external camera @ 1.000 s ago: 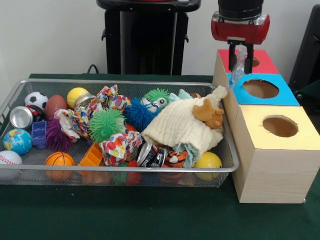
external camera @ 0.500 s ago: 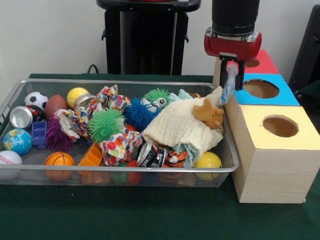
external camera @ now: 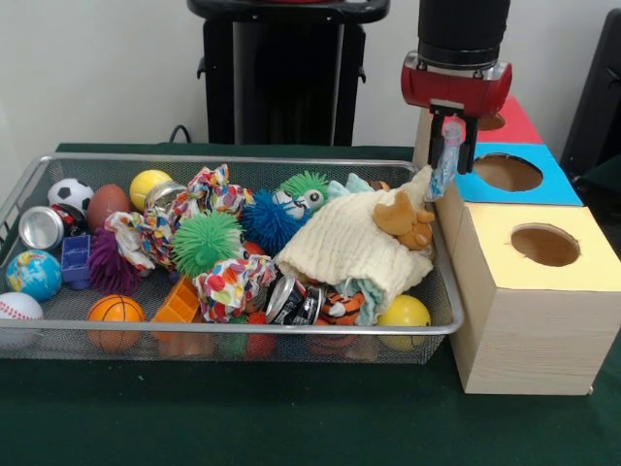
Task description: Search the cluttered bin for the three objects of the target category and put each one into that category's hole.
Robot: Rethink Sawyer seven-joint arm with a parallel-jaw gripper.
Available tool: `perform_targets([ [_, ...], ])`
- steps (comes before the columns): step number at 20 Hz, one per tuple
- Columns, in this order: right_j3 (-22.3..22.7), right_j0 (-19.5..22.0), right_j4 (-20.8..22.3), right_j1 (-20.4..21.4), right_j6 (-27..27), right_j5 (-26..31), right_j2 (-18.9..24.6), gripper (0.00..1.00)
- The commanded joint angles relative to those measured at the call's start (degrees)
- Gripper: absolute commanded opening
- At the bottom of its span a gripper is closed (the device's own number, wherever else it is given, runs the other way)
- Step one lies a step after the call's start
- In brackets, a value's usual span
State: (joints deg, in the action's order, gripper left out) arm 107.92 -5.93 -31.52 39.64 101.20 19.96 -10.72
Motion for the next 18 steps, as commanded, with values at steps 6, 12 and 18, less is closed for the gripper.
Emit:
perform_targets([
  [6, -4.41, -3.73, -0.14, 0.03, 18.77, 13.82, -2.03, 0.00],
  [12, -6.63, -4.05, 0.98, 1.66, 19.43, 19.57, -4.38, 0.00],
  [18, -10.08, -5.33, 2.06, 2.78, 20.77, 26.25, -7.20, 0.00],
])
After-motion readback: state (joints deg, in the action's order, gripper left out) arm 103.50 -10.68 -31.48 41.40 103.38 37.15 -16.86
